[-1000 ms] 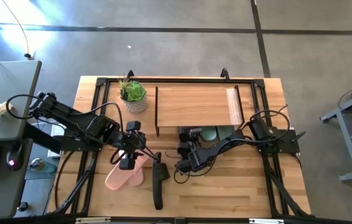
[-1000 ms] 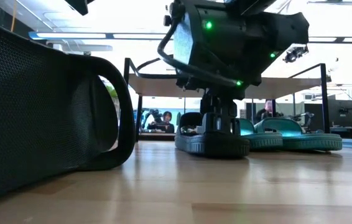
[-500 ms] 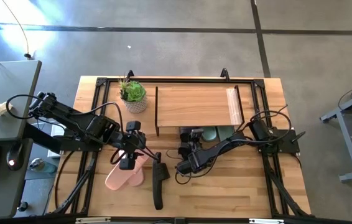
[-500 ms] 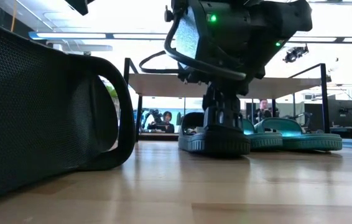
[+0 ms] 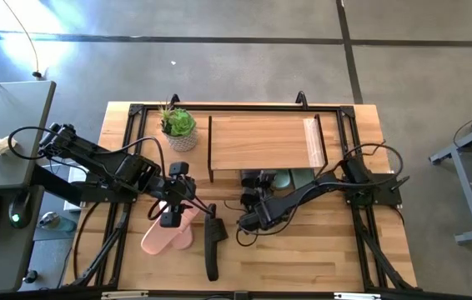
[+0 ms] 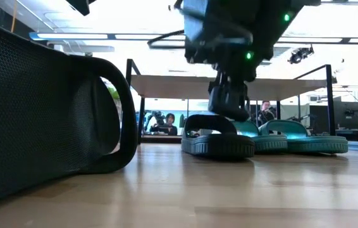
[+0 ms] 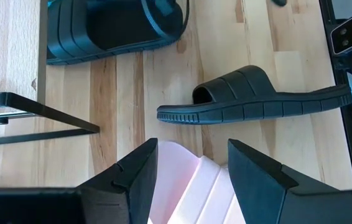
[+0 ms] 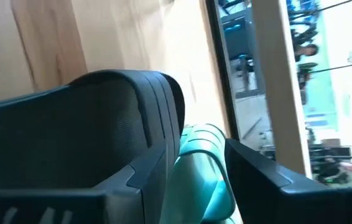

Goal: Pick and place slides into the shelf
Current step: Put the right black slipper under the shelf

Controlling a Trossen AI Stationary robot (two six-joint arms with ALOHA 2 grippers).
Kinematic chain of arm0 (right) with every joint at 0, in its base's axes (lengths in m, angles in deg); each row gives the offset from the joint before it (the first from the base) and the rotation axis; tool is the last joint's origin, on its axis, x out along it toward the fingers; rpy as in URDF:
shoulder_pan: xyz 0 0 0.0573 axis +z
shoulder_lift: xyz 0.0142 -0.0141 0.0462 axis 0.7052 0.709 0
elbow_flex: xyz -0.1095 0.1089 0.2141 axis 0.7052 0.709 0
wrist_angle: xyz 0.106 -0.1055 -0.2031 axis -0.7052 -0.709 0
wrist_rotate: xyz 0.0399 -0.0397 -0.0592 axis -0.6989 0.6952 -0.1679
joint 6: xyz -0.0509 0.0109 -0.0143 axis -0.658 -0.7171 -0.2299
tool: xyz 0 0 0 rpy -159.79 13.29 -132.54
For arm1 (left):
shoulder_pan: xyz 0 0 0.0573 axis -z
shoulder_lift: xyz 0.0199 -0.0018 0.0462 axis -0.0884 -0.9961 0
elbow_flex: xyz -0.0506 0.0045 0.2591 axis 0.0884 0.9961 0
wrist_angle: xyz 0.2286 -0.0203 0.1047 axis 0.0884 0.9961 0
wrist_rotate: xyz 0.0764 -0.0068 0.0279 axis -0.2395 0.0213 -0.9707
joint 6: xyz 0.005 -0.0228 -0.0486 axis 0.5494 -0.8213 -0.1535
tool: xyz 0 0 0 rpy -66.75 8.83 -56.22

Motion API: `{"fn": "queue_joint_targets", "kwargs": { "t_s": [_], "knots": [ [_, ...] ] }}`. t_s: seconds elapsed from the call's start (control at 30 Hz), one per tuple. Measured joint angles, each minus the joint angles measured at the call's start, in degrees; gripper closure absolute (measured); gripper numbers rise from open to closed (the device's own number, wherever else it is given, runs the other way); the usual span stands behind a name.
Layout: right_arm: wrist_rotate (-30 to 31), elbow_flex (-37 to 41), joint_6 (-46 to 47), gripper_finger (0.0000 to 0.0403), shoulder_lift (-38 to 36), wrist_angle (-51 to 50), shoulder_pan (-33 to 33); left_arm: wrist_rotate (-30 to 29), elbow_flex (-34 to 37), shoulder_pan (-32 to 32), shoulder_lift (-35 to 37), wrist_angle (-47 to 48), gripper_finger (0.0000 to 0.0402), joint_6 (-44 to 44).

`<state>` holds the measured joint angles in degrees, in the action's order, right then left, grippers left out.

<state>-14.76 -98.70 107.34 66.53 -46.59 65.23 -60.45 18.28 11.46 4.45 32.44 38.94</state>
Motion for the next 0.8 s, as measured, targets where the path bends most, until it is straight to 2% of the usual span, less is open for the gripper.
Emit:
{"fn": "queue_joint_targets", "kwargs": {
  "t_s": [0.3,0.43,0.6,0.8],
  "knots": [
    [-10.3,0.0,0.9,0.0252,-7.6,-2.1,2.5,0.0,0.0,0.0,0.0,0.0,0.0224,0.0],
    [-19.5,0.0,0.8,0.0259,-11.6,-2.9,4.4,0.0,0.0,0.0,0.0,0.0,0.0224,0.7],
    [-35.5,0.0,3.3,0.0291,-16.0,-1.6,7.6,0.0,0.0,0.0,0.0,0.0,0.0224,1.2],
    [-43.1,0.1,7.4,0.0349,-18.0,3.3,13.3,0.0,0.0,0.0,0.0,-0.1,0.0224,1.7]
  ]
}}
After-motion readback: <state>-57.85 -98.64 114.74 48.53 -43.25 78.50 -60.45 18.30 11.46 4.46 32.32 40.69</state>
